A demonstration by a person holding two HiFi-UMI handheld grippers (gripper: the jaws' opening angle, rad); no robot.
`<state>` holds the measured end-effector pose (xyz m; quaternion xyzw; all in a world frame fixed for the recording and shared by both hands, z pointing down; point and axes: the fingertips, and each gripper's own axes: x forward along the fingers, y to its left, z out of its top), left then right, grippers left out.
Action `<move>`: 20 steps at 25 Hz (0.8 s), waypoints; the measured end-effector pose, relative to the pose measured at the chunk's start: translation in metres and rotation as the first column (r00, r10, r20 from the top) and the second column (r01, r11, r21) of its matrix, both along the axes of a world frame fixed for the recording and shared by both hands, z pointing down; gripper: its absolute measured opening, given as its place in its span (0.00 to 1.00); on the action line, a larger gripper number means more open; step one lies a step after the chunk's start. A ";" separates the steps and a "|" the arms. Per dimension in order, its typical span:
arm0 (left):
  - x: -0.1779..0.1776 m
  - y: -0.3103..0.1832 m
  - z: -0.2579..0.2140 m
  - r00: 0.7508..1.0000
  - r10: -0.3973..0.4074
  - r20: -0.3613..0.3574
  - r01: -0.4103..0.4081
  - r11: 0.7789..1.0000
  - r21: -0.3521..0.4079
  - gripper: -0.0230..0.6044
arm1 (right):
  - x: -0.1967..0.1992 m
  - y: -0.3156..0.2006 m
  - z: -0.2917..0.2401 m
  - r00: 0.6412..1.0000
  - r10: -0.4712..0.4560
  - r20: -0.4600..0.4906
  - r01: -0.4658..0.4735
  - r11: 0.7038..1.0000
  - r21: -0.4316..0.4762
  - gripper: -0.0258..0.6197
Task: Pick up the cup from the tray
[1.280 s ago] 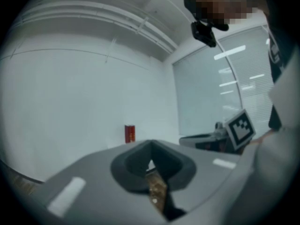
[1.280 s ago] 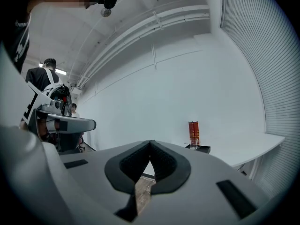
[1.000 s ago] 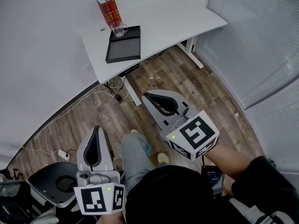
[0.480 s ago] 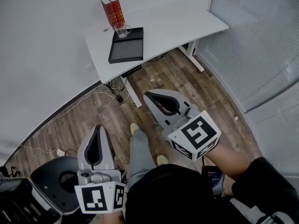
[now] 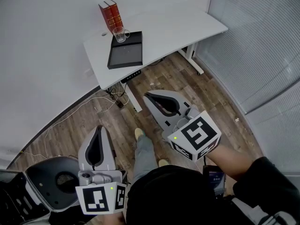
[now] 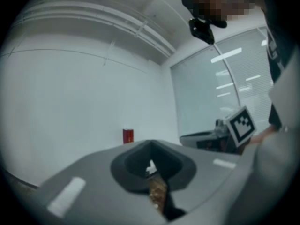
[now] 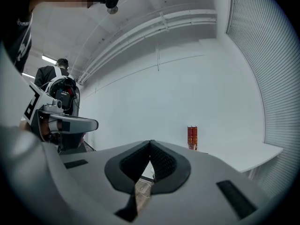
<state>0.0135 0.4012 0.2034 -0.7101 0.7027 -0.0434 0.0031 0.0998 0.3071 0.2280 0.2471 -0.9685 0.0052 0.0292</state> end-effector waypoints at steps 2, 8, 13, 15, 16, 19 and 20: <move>-0.009 -0.012 -0.001 1.000 0.007 -0.003 -0.007 1.000 -0.005 0.03 | -0.008 -0.011 -0.001 1.000 0.002 -0.010 -0.002 1.000 -0.004 0.06; -0.023 -0.033 0.007 1.000 0.009 -0.015 -0.009 1.000 -0.008 0.03 | -0.022 -0.032 0.004 1.000 0.003 -0.019 -0.003 1.000 -0.002 0.06; -0.030 -0.047 0.017 1.000 0.013 -0.025 -0.013 1.000 -0.007 0.03 | -0.029 -0.044 0.012 1.000 0.001 -0.024 -0.001 1.000 0.000 0.06; -0.038 -0.058 0.019 1.000 0.016 -0.026 -0.016 1.000 -0.010 0.03 | -0.037 -0.053 0.014 1.000 0.004 -0.024 -0.004 1.000 -0.004 0.06; -0.043 -0.065 0.019 0.999 0.018 -0.029 -0.019 1.000 -0.011 0.03 | -0.041 -0.060 0.015 1.000 0.007 -0.026 -0.007 1.000 -0.005 0.06; -0.054 -0.086 0.021 0.999 0.032 -0.039 -0.032 0.999 -0.016 0.03 | -0.052 -0.078 0.018 0.999 0.018 -0.038 -0.018 1.000 -0.015 0.06; -0.058 -0.093 0.021 0.999 0.036 -0.041 -0.037 0.999 -0.017 0.03 | -0.056 -0.084 0.018 0.999 0.022 -0.040 -0.023 1.000 -0.018 0.06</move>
